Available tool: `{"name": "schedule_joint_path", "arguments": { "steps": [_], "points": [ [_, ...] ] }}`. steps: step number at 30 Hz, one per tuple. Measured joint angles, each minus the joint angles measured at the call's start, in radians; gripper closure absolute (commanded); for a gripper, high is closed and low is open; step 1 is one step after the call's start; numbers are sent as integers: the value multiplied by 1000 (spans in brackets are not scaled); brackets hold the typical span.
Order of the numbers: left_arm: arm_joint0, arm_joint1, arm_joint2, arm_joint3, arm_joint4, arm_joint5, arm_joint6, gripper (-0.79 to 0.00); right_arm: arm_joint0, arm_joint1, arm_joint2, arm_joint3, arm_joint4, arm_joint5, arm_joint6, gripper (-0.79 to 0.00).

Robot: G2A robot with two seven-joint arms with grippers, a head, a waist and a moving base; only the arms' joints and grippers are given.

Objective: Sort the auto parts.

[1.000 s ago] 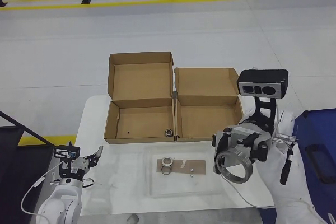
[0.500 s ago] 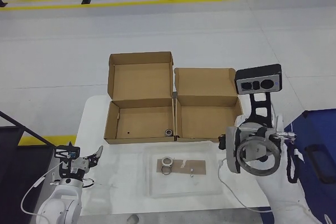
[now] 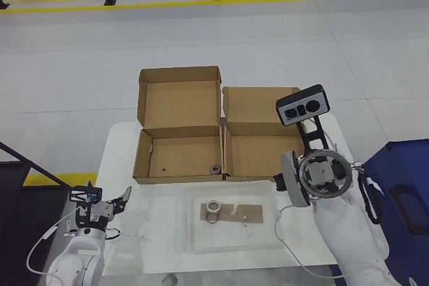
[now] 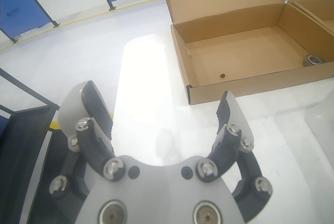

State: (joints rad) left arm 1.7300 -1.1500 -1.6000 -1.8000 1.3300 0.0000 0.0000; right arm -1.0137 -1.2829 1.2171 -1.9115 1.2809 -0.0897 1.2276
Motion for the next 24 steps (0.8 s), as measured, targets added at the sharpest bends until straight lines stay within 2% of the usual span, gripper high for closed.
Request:
{"name": "schedule_joint_path", "arguments": {
  "steps": [4,14,24],
  "points": [
    [0,0,0,0,0,0,0,-785,-19,-1,-6,-15,18,28,-50,0],
    [0,0,0,0,0,0,0,-785,-85,2,-24,-15,92,251,-212,0],
    [0,0,0,0,0,0,0,-785,-86,2,-19,-33,68,243,-202,0]
  ]
}}
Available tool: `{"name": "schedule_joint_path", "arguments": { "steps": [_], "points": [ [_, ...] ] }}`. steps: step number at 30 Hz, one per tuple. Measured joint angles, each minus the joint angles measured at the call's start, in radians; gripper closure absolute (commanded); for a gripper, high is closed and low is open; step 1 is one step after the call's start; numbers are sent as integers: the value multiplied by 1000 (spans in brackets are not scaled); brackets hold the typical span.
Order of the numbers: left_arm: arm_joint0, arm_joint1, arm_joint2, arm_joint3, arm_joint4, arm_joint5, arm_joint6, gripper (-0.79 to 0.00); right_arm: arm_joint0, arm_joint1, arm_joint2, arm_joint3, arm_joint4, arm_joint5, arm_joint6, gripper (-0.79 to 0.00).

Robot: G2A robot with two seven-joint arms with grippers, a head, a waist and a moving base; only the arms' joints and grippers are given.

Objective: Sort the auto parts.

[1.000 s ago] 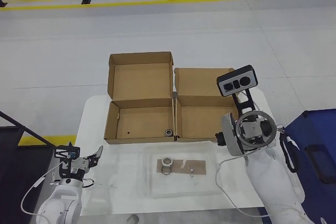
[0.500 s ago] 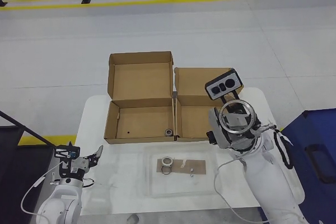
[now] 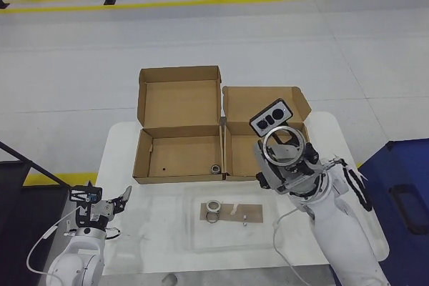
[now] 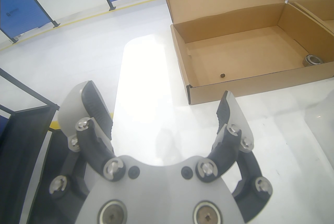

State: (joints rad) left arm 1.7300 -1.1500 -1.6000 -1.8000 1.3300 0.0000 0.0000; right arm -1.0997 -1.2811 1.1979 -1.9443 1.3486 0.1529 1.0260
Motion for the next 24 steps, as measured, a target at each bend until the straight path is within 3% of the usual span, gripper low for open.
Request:
{"name": "schedule_joint_path", "arguments": {
  "steps": [14,20,24],
  "points": [
    [0,0,0,0,0,0,0,-785,-101,5,5,-36,273,306,-239,0],
    [0,0,0,0,0,0,0,-785,-94,4,28,-57,261,289,-249,0],
    [0,0,0,0,0,0,0,-785,-65,6,50,-48,116,201,-194,0]
  ]
}}
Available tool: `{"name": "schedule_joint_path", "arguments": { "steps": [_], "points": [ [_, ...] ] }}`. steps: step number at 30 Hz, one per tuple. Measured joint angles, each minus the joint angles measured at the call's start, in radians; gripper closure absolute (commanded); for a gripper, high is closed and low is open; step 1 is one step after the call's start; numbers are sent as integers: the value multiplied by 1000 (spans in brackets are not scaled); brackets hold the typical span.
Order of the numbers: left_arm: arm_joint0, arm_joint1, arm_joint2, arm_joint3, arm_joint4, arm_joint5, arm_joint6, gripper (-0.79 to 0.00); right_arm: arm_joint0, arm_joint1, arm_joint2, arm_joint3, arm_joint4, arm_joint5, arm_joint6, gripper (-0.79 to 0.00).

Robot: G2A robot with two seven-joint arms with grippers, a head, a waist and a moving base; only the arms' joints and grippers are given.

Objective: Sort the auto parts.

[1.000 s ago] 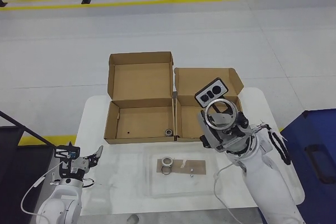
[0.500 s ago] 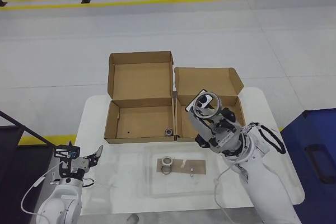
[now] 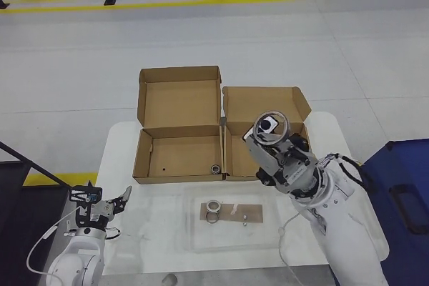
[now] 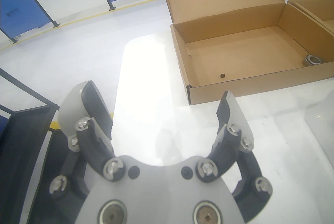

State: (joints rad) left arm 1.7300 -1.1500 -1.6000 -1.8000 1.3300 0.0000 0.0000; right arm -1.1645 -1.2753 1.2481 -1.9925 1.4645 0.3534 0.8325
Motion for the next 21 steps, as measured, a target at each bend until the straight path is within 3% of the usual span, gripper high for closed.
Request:
{"name": "schedule_joint_path", "arguments": {
  "steps": [6,15,21],
  "points": [
    [0,0,0,0,0,0,0,-785,34,-3,3,28,-134,-140,105,0],
    [0,0,0,0,0,0,0,-785,35,-3,6,22,-142,-147,103,0],
    [0,0,0,0,0,0,0,-785,81,5,88,26,-396,-374,209,0]
  ]
}}
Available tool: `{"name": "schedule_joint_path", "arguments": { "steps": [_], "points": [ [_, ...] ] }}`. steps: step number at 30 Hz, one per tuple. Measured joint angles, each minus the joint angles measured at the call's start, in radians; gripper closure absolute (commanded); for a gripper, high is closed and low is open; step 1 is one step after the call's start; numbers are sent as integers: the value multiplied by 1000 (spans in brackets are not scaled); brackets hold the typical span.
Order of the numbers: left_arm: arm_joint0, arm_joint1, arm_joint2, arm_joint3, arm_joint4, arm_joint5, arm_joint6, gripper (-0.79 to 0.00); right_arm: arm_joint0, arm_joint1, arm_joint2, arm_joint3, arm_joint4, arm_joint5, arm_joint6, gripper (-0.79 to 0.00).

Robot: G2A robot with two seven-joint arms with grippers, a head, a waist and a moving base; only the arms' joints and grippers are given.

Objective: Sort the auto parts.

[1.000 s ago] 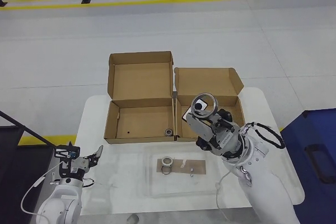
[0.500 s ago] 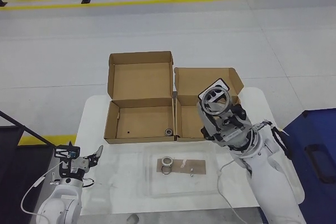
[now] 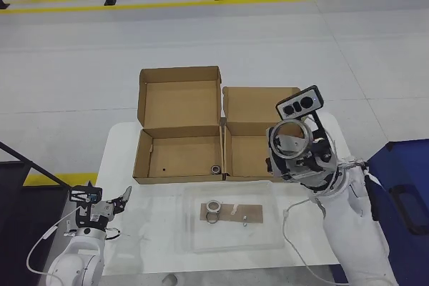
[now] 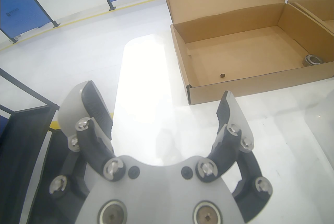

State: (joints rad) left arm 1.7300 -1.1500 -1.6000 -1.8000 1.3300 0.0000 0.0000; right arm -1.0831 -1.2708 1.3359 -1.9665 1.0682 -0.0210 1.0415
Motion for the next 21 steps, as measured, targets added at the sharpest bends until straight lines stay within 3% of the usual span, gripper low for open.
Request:
{"name": "schedule_joint_path", "arguments": {
  "steps": [7,17,21],
  "points": [
    [0,0,0,0,0,0,0,-785,42,7,50,16,-185,-201,116,0],
    [0,0,0,0,0,0,0,-785,42,7,51,10,-180,-221,109,0],
    [0,0,0,0,0,0,0,-785,39,23,102,-39,-399,-253,98,0]
  ]
}}
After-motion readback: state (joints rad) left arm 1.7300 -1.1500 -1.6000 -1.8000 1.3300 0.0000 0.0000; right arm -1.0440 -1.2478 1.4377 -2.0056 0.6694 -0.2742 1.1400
